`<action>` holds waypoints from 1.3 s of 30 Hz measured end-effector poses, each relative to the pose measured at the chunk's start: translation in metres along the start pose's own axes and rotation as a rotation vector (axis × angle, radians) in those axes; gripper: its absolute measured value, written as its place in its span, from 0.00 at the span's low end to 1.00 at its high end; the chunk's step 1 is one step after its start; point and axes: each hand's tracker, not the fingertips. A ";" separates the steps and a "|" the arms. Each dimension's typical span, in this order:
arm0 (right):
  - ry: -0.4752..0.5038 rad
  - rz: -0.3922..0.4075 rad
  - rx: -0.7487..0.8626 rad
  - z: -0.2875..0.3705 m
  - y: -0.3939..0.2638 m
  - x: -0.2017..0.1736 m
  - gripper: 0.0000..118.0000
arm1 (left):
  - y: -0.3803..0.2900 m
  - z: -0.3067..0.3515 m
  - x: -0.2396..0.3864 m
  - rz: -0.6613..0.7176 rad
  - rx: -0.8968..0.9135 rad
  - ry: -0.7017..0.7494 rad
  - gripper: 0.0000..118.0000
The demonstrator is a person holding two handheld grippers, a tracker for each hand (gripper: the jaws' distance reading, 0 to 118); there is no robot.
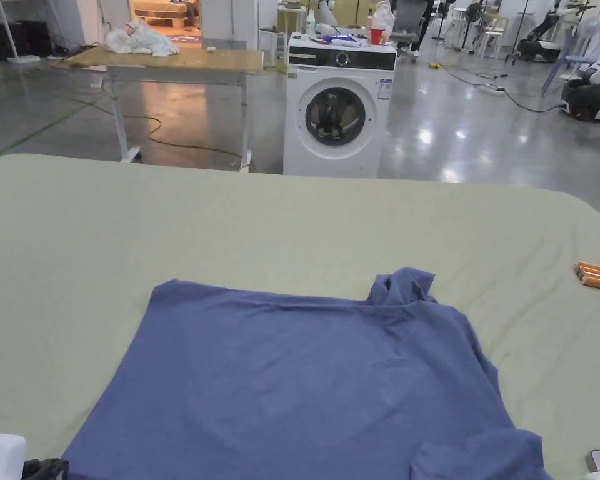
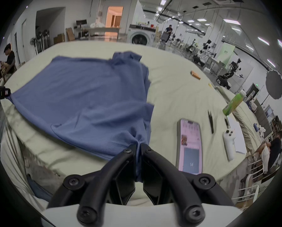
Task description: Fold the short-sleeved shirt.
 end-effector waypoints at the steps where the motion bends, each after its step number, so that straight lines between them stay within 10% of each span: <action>1: 0.002 0.000 -0.016 -0.004 -0.002 -0.001 0.04 | -0.003 -0.003 -0.001 -0.006 -0.017 0.002 0.00; 4: 0.003 -0.002 -0.030 -0.013 -0.006 -0.004 0.07 | -0.012 -0.015 -0.005 0.003 -0.052 0.002 0.00; 9: -0.045 0.002 -0.051 -0.002 -0.001 -0.011 0.54 | -0.012 0.006 0.023 0.003 -0.050 0.018 0.21; 12: -0.040 -0.037 0.016 0.014 0.010 -0.011 0.54 | -0.004 0.009 0.025 -0.005 0.003 0.014 0.39; 25: -0.068 -0.188 0.593 0.017 0.102 -0.085 0.54 | 0.078 -0.012 0.099 -0.070 0.327 -0.034 0.21; 31: -0.097 -0.240 0.815 0.027 0.132 -0.110 0.37 | 0.100 -0.008 0.135 -0.130 0.504 0.052 0.00; 33: -0.096 -0.240 0.840 0.030 0.139 -0.112 0.06 | 0.104 -0.003 0.140 -0.123 0.547 0.072 0.00; 39: -0.092 -0.245 0.863 0.031 0.144 -0.111 0.01 | 0.111 0.007 0.139 -0.133 0.592 0.103 0.00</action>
